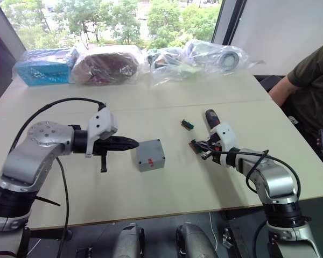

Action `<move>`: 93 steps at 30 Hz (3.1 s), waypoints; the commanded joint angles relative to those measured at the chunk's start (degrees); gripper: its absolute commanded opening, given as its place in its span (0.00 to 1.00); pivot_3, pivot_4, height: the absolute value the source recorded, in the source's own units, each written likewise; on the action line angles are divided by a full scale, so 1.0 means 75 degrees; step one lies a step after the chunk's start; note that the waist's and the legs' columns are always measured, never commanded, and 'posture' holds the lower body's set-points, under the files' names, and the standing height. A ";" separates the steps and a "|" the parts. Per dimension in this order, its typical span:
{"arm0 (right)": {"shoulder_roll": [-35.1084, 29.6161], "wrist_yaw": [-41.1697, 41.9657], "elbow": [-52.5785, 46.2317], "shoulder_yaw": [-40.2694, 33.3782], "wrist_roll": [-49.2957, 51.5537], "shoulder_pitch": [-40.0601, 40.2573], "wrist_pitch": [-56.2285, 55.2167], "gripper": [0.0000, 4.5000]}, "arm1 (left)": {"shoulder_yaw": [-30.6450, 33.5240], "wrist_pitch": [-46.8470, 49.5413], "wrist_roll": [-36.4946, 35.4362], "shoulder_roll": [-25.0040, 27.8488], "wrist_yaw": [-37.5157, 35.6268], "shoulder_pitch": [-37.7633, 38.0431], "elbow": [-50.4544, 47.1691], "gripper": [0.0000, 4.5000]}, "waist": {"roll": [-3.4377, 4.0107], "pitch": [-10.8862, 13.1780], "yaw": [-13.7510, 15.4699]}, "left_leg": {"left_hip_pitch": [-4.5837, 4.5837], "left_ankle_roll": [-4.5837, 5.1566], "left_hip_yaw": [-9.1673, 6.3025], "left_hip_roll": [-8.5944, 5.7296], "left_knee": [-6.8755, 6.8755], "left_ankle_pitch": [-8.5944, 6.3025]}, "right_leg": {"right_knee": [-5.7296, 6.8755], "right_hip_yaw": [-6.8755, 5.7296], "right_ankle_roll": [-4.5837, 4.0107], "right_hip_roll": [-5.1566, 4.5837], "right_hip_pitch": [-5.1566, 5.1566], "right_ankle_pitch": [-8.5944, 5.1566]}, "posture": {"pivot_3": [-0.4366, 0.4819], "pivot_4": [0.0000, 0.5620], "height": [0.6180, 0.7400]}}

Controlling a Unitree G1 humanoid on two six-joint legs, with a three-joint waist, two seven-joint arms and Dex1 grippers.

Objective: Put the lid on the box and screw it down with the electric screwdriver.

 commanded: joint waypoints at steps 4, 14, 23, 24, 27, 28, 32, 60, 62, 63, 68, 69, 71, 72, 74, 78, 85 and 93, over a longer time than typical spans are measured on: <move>-0.0256 -0.0052 -0.0782 -0.0426 0.0504 -0.0409 0.0304 0.01 | 0.0268 -0.0056 -0.0128 0.0243 0.0016 0.0206 -0.0340 0.00 | 0.0001 0.0001 -0.0004 | 0.0000 0.0000 -0.0001 0.0001 -0.0001 0.0000 | 0.0000 0.0000 0.0000 0.0000 -0.0001 0.0000 | 0.48 0.27 1.00; -0.0471 0.0218 -0.1860 0.0260 0.1677 -0.2048 0.1908 0.01 | 0.0586 -0.0068 -0.0107 0.0479 0.0193 0.0520 -0.0221 0.00 | 0.0010 0.0008 -0.0014 | -0.0002 0.0000 0.0000 0.0005 -0.0011 0.0000 | -0.0001 0.0001 -0.0002 0.0000 -0.0014 -0.0001 | 0.48 0.27 1.00; -0.0040 0.0400 -0.0910 0.1743 0.1497 -0.2731 0.1454 0.01 | 0.0793 0.0022 -0.0176 0.0560 0.0381 0.0750 -0.0332 0.00 | 0.0010 0.0009 -0.0016 | -0.0010 0.0000 0.0006 0.0004 -0.0012 0.0000 | -0.0005 0.0001 -0.0003 -0.0021 -0.0017 -0.0002 | 0.48 0.27 1.00; -0.0024 0.0426 -0.0837 0.1794 0.1490 -0.2762 0.1395 0.01 | 0.0824 0.0025 -0.0182 0.0573 0.0402 0.0793 -0.0356 0.00 | 0.0009 0.0010 -0.0018 | -0.0010 0.0000 0.0008 0.0005 -0.0012 0.0000 | -0.0006 0.0001 -0.0003 -0.0023 -0.0018 -0.0002 | 0.48 0.27 1.00; 0.0034 0.0486 -0.0638 0.1956 0.1475 -0.2859 0.1239 0.01 | 0.0906 0.0065 -0.0219 0.0593 0.0448 0.0895 -0.0431 0.00 | 0.0010 0.0011 -0.0003 | -0.0012 0.0000 0.0004 0.0005 -0.0013 0.0000 | -0.0005 -0.0001 -0.0003 -0.0021 -0.0021 -0.0001 | 0.48 0.27 1.00; 0.0067 0.0495 -0.0564 0.2016 0.1436 -0.2889 0.1164 0.01 | 0.0918 0.0066 -0.0230 0.0600 0.0466 0.0925 -0.0453 0.00 | 0.0010 0.0011 -0.0006 | -0.0012 0.0000 0.0005 0.0005 -0.0013 0.0000 | -0.0004 -0.0001 -0.0003 -0.0021 -0.0022 -0.0001 | 0.48 0.27 1.00; 0.0259 0.0435 -0.0215 0.2104 0.1323 -0.3007 0.0967 0.01 | 0.0936 0.0092 -0.0296 0.0615 0.0554 0.0997 -0.0532 0.00 | 0.0010 0.0011 -0.0016 | -0.0012 0.0000 0.0006 0.0005 -0.0013 0.0000 | -0.0004 -0.0001 -0.0002 -0.0021 -0.0022 -0.0001 | 0.48 0.27 1.00; 0.0274 0.0675 0.0204 0.2252 0.0909 -0.3030 0.0638 0.01 | 0.0830 0.0111 -0.0422 0.0645 0.0700 0.0960 -0.0649 0.00 | 0.0011 0.0012 -0.0015 | -0.0013 0.0000 0.0007 0.0006 -0.0014 0.0000 | -0.0004 -0.0001 -0.0002 -0.0021 -0.0024 -0.0001 | 0.48 0.27 1.00; 0.0246 0.0690 0.0202 0.2275 0.0883 -0.3047 0.0619 0.01 | 0.0814 0.0126 -0.0435 0.0629 0.0706 0.0919 -0.0650 0.00 | 0.0011 0.0012 -0.0014 | -0.0013 0.0000 0.0007 0.0006 -0.0014 0.0000 | -0.0004 0.0000 -0.0002 -0.0021 -0.0024 -0.0001 | 0.48 0.27 1.00; 0.0238 0.0695 0.0215 0.2281 0.0876 -0.3052 0.0615 0.01 | 0.0800 0.0124 -0.0430 0.0622 0.0709 0.0902 -0.0642 0.00 | 0.0011 0.0012 -0.0013 | -0.0013 0.0000 0.0006 0.0006 -0.0014 0.0000 | -0.0004 -0.0001 -0.0002 -0.0021 -0.0024 -0.0001 | 0.48 0.27 1.00; 0.0167 0.0754 0.0296 0.2388 0.0773 -0.3021 0.0515 0.01 | 0.0747 0.0118 -0.0416 0.0589 0.0722 0.0847 -0.0628 0.00 | 0.0011 0.0012 -0.0016 | -0.0013 0.0000 0.0007 0.0006 -0.0014 0.0000 | -0.0005 0.0000 -0.0003 -0.0021 -0.0024 -0.0001 | 0.48 0.27 1.00; 0.0163 0.0771 0.0310 0.2393 0.0759 -0.3019 0.0505 0.01 | 0.0741 0.0120 -0.0414 0.0585 0.0728 0.0844 -0.0630 0.00 | 0.0011 0.0012 -0.0015 | -0.0013 0.0000 0.0007 0.0006 -0.0014 0.0000 | -0.0005 -0.0001 -0.0003 -0.0021 -0.0025 -0.0001 | 0.48 0.27 1.00; 0.0155 0.0799 0.0354 0.2439 0.0696 -0.3019 0.0451 0.01 | 0.0744 0.0116 -0.0412 0.0583 0.0733 0.0857 -0.0639 0.00 | 0.0011 0.0012 -0.0016 | -0.0013 0.0000 0.0007 0.0006 -0.0014 0.0000 | -0.0005 -0.0001 -0.0003 -0.0021 -0.0025 -0.0001 | 0.48 0.27 1.00; 0.0143 0.0822 0.0375 0.2469 0.0663 -0.3020 0.0417 0.01 | 0.0744 0.0117 -0.0411 0.0580 0.0740 0.0864 -0.0648 0.00 | 0.0011 0.0012 -0.0016 | -0.0013 0.0000 0.0007 0.0006 -0.0015 0.0000 | -0.0005 0.0000 -0.0003 -0.0021 -0.0025 -0.0001 | 0.48 0.27 1.00; 0.0154 0.0874 0.0422 0.2539 0.0606 -0.3027 0.0364 0.01 | 0.0756 0.0140 -0.0426 0.0576 0.0762 0.0901 -0.0688 0.00 | 0.0011 0.0012 -0.0014 | -0.0013 0.0000 0.0007 0.0006 -0.0015 0.0000 | -0.0005 0.0000 -0.0003 -0.0021 -0.0025 -0.0001 | 0.48 0.27 1.00; 0.0196 0.0941 0.0556 0.2664 0.0493 -0.3029 0.0228 0.01 | 0.0756 0.0174 -0.0446 0.0559 0.0801 0.0945 -0.0745 0.00 | 0.0012 0.0013 -0.0016 | -0.0013 0.0000 0.0007 0.0006 -0.0015 0.0000 | -0.0005 0.0000 -0.0003 -0.0021 -0.0026 -0.0001 | 0.48 0.27 1.00; 0.0264 0.1071 0.0858 0.2799 0.0323 -0.3052 0.0016 0.01 | 0.0732 0.0200 -0.0457 0.0516 0.0874 0.0939 -0.0784 0.00 | 0.0011 0.0013 -0.0017 | -0.0014 0.0000 0.0007 0.0006 -0.0015 0.0000 | -0.0005 0.0000 -0.0003 -0.0021 -0.0026 -0.0001 | 0.48 0.27 1.00; 0.0158 0.1476 0.0785 0.2891 0.0289 -0.2981 -0.0052 0.36 | 0.0683 0.0180 -0.0449 0.0465 0.0907 0.0900 -0.0773 0.00 | 0.0011 0.0013 -0.0016 | -0.0014 0.0000 0.0007 0.0006 -0.0015 0.0000 | -0.0005 -0.0001 -0.0003 -0.0020 -0.0026 -0.0001 | 0.48 0.27 1.00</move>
